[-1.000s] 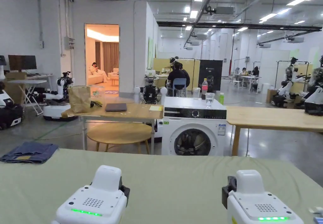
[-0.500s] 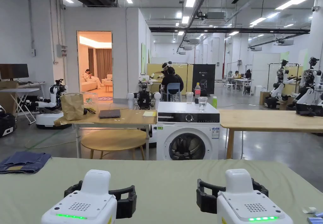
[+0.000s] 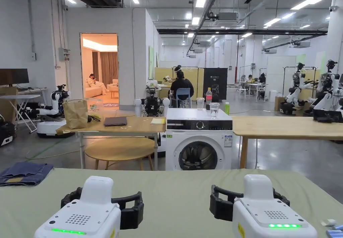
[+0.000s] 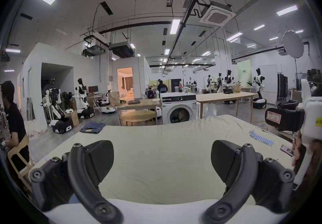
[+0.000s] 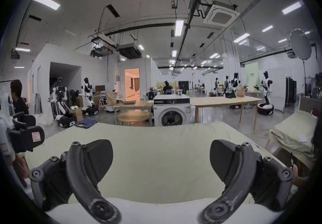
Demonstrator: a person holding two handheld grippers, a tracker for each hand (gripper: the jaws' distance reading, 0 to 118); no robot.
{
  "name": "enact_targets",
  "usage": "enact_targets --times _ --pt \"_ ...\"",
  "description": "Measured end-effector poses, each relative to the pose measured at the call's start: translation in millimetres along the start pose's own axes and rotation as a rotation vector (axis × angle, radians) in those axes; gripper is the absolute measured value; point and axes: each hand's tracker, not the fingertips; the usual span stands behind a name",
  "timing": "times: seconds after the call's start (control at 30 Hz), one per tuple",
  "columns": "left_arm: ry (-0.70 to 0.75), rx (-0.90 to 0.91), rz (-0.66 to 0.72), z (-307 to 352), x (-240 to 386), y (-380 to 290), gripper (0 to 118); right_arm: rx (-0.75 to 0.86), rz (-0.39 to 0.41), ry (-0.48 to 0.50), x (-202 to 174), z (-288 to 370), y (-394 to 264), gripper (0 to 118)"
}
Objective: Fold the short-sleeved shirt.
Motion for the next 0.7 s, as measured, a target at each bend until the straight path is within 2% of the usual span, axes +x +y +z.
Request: enact_targets --times 0.2,0.33,0.5,0.6,0.7 --pt "0.006 0.002 0.023 -2 1 -3 112 -0.042 0.041 -0.025 -8 -2 1 112" --pt "0.007 -0.003 0.027 -3 1 -6 112 -0.062 0.039 -0.022 -13 -3 2 112" --pt "0.004 -0.015 0.034 -4 -2 -8 112 -0.031 0.155 -0.088 -26 3 4 112" --pt "0.003 -0.016 0.048 -3 -4 -9 112 -0.032 0.148 -0.067 -30 7 5 112" --pt "0.003 -0.016 0.049 -3 -5 -9 112 -0.042 0.095 0.026 -29 12 6 112"
